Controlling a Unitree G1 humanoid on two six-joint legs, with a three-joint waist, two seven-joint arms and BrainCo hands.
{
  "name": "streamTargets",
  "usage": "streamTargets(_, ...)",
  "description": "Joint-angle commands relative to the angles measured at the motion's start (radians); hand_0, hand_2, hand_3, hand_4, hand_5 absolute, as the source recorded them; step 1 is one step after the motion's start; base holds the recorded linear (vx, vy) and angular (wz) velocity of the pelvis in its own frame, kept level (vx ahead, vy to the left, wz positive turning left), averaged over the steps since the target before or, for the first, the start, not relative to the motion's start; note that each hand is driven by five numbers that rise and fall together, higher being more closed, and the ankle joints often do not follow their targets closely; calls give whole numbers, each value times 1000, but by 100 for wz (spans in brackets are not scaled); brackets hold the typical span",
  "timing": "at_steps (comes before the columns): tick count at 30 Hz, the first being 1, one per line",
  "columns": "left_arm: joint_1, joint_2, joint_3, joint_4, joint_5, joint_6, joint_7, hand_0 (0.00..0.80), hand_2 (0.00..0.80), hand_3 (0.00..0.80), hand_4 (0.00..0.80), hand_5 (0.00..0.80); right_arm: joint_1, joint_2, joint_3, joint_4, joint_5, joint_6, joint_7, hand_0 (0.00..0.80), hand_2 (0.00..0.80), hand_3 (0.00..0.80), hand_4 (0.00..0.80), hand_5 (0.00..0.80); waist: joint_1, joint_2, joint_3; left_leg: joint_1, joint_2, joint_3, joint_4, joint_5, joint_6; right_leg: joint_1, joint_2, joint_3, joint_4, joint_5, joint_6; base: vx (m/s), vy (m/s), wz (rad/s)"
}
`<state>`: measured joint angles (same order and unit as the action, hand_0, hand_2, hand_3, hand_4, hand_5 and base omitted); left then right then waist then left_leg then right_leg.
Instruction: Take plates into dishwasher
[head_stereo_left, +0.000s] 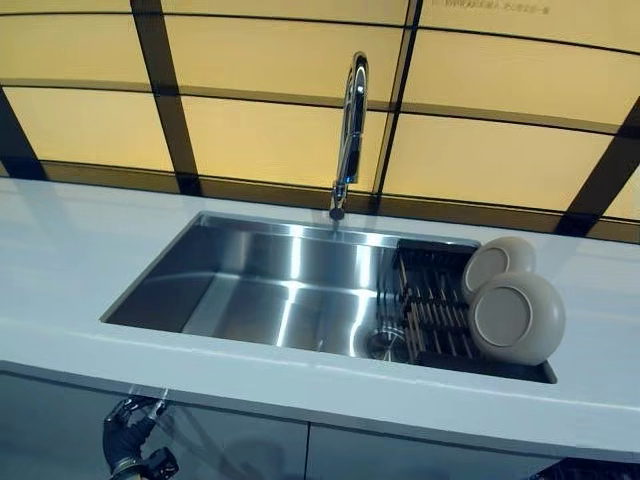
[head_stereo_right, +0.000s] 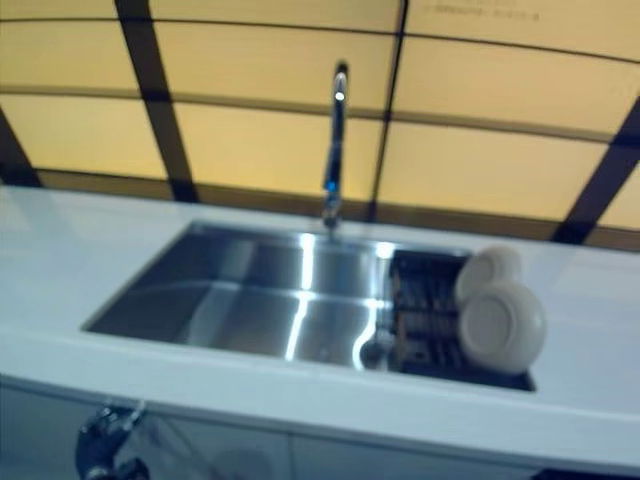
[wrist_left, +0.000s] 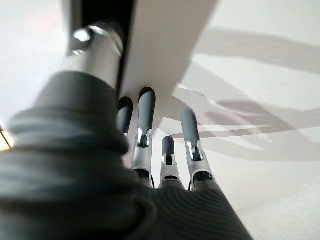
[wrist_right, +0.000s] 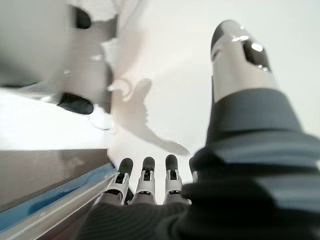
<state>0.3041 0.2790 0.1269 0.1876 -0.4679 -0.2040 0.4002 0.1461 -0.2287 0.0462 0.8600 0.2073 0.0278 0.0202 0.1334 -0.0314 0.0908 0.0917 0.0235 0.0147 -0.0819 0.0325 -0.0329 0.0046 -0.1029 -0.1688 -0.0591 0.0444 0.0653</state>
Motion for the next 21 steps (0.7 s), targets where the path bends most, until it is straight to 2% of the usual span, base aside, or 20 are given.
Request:
streamTargets(1, -269, 92, -59, 49, 136, -63, -168, 0, 0, 0, 0, 0, -39, -69, 27, -38, -28, 4, 19, 0, 0, 0, 0, 0, -72, 5, -50, 12, -22, -27, -5, 7, 8, 122, 18, 0, -28, 35, 4, 16, 23, -14)
streamTargets(2, -258, 94, -87, 119, 157, -33, -213, 0, 0, 0, 0, 0, -44, -78, 27, -42, -32, 6, 26, 0, 0, 0, 0, 0, -77, 7, -49, 13, -22, -22, -5, 8, 8, 121, 19, 5, -28, 37, 4, -16, 25, -11)
streamTargets(5, -254, 93, -132, 267, 177, -26, -242, 0, 0, 0, 0, 0, -53, -95, 27, -54, -37, 10, 42, 0, 0, 0, 0, 0, -86, 9, -48, 14, -21, -11, -5, 9, 9, 118, 19, 12, -28, 41, 5, -8, 23, -6)
streamTargets(8, -261, 74, -175, 472, 220, 4, -275, 0, 0, 0, 0, 0, -71, -115, 33, -89, -35, 16, 64, 0, 0, 0, 0, 0, -104, 12, -50, 19, -21, 4, -5, 8, 11, 114, 20, 27, -28, 44, 5, 12, 36, -8)
streamTargets(12, -267, 57, -186, 649, 257, 15, -295, 0, 0, 0, 0, 0, -73, -129, 25, -139, -15, 29, 98, 0, 0, 0, 0, 0, -126, 8, -54, 19, -21, 20, -5, 8, 10, 106, 18, 41, -26, 45, 9, 16, 22, -19)
streamTargets(15, -268, 49, -204, 773, 276, 35, -303, 0, 0, 0, 0, 0, -64, -154, -14, -158, 48, 36, 88, 0, 0, 0, 0, 0, -149, 0, -56, 20, -23, 32, -5, 7, 11, 98, 15, 54, -22, 47, 13, 22, 18, -31)
streamTargets(21, -269, 33, -220, 933, 269, 10, -291, 0, 0, 0, 0, 0, -55, -167, -135, -151, 191, -19, 37, 0, 0, 0, 0, 0, -183, -9, -55, 26, -24, 57, -5, -3, 17, 87, 12, 80, -19, 55, 21, 14, 15, -27)
